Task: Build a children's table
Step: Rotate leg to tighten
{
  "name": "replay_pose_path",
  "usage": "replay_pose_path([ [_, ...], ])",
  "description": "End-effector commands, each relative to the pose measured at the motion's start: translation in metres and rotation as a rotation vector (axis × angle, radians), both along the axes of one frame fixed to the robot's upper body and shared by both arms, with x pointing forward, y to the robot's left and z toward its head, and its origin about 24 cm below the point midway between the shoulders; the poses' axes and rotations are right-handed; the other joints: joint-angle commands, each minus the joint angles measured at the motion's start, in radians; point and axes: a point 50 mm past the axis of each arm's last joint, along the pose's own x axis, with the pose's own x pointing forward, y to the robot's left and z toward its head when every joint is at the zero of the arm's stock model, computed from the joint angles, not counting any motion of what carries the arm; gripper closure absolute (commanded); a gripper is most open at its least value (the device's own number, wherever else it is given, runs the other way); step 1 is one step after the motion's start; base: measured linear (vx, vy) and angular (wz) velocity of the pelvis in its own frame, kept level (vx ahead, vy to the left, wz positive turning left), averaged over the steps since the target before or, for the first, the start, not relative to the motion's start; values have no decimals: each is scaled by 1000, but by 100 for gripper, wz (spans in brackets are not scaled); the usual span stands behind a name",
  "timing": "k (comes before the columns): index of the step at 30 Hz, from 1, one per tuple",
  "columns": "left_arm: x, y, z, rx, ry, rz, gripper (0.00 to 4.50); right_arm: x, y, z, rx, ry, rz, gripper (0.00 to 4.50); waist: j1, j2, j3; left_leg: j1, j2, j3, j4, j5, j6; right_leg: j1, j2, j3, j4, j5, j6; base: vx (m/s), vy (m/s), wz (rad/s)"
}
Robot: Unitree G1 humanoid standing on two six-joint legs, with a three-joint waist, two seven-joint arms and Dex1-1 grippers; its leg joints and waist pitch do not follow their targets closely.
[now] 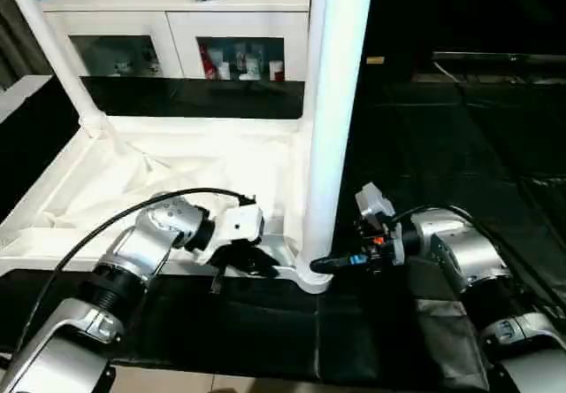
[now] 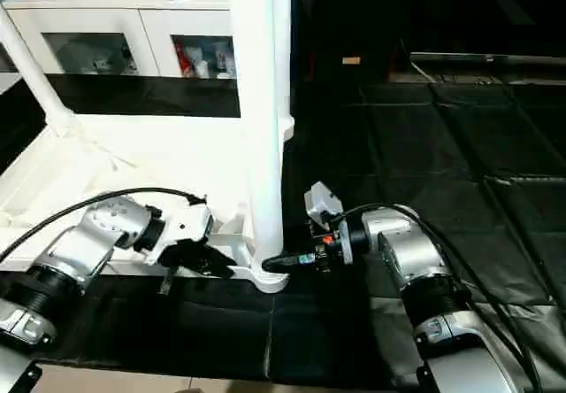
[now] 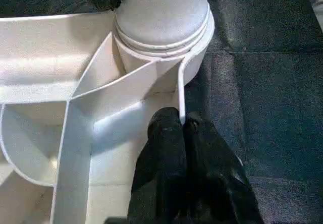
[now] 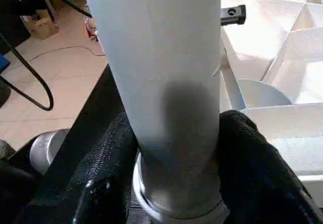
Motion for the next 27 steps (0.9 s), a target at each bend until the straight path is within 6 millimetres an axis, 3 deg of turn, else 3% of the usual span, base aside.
replay_pose_path([
  [1,-5,-9,-3,1,16,-30,450,2,8,4,29,11,-1,248,-2,-19,-63,-8,-1,24,-70,-181,62,63,-34,29,-59,-275,-225,0,0,0],
  [5,-2,-9,-5,-2,22,19,450,3,11,2,25,4,-35,248,-3,-19,-61,-8,-2,24,-71,-186,59,62,-34,28,-61,-292,-220,0,0,0],
  [8,10,-17,-8,-71,41,238,450,11,32,-9,-12,-11,-260,250,-16,-13,-55,-8,-8,23,-74,-205,26,61,-34,28,-70,-373,-182,0,0,0],
  [9,12,-19,-9,-79,37,271,450,13,37,-10,-16,-13,-293,250,-18,-15,-57,-9,-11,20,-75,-206,21,64,-35,25,-72,-395,-171,0,0,0],
  [12,20,-30,-12,-106,25,419,450,19,60,-14,-35,-14,-444,251,-39,-15,-54,-11,-14,17,-80,-230,10,65,-34,23,-78,-441,-143,0,0,0],
  [13,24,-35,-12,-115,25,468,450,22,67,-15,-46,-15,-498,252,-48,-10,-52,-10,-15,17,-80,-243,7,61,-32,24,-83,-450,-137,0,0,0],
  [16,32,-44,-12,-132,18,577,450,28,81,-16,-68,-8,-610,253,-67,-10,-51,-4,-21,15,-79,-279,7,57,-31,20,-91,-517,-120,0,0,0],
  [18,37,-50,-10,-145,12,636,450,32,88,-16,-84,-12,-683,253,-73,-7,-52,-1,-23,17,-76,-277,12,52,-29,21,-95,-507,-122,0,0,0],
  [25,44,-57,-6,-134,-28,694,450,35,100,-13,-44,-42,-737,253,-73,0,-60,-8,-19,16,-77,-253,38,62,-28,24,-81,-347,-177,0,0,0],
  [26,44,-57,-6,-134,-28,694,450,35,100,-13,-44,-42,-737,200,-74,-2,-60,-8,-19,18,-77,-251,40,62,-27,24,-81,-334,-182,0,0,0],
  [27,44,-55,-6,-131,-30,691,450,35,100,-11,-19,-44,-732,186,-74,-2,-61,-9,-19,17,-76,-240,43,65,-28,24,-78,-311,-193,0,0,0],
])
